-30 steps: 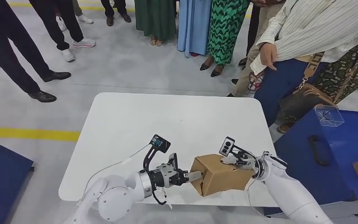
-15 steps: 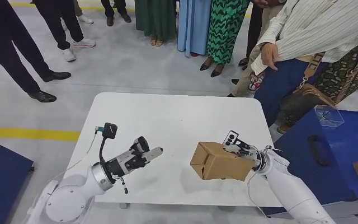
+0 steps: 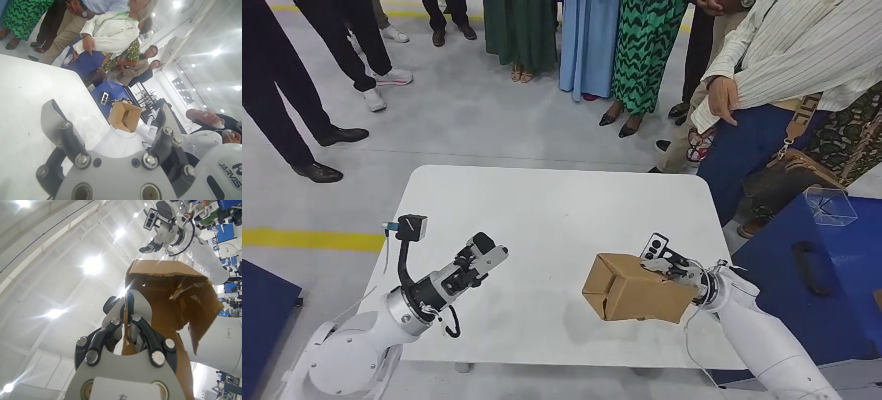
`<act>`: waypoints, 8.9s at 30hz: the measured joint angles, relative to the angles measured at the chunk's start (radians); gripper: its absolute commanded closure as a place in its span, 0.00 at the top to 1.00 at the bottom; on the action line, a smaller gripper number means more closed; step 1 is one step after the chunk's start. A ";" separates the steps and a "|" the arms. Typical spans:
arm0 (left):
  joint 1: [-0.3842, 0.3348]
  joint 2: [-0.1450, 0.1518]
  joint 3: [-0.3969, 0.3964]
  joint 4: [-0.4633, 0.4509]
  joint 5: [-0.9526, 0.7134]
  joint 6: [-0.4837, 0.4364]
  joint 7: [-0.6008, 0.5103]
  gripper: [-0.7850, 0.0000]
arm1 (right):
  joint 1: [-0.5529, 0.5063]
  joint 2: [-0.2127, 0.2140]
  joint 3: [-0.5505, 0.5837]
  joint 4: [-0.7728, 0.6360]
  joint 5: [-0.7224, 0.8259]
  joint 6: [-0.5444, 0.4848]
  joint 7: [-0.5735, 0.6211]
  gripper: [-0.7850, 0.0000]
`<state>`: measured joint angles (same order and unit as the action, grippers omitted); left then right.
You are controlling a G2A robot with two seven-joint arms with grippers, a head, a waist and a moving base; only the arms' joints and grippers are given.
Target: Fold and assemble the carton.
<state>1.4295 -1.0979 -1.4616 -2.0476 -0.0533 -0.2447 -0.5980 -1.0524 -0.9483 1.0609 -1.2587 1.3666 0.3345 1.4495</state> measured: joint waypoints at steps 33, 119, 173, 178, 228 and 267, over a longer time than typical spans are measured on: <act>0.000 0.000 0.000 0.000 0.000 0.000 0.000 1.00 | 0.177 -0.088 -0.044 -0.421 1.125 -0.693 -2.867 0.08; -0.626 -0.165 0.746 0.664 0.605 0.629 -0.202 1.00 | -0.059 -0.010 0.074 -0.308 -1.608 -0.055 -0.724 1.00; -0.627 -0.199 0.552 0.696 0.473 0.261 -0.024 1.00 | -0.159 -0.026 0.137 -0.387 -1.684 -0.221 -0.662 1.00; -0.706 -0.231 0.646 0.828 0.479 0.144 -0.085 1.00 | -0.181 -0.022 0.169 -0.400 -1.673 -0.224 -0.668 1.00; -0.331 -0.167 0.441 0.509 0.624 0.066 0.027 1.00 | -0.107 -0.050 0.124 -0.404 -1.756 -0.134 -0.663 1.00; -0.356 -0.152 0.492 0.434 0.502 -0.051 -0.250 1.00 | -0.051 -0.084 -0.052 -0.278 -1.980 -0.191 -0.559 1.00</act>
<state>1.0740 -1.2497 -0.9692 -1.6137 0.4488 -0.2953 -0.8475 -1.1034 -1.0320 1.0087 -1.5366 -0.6133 0.1436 0.8902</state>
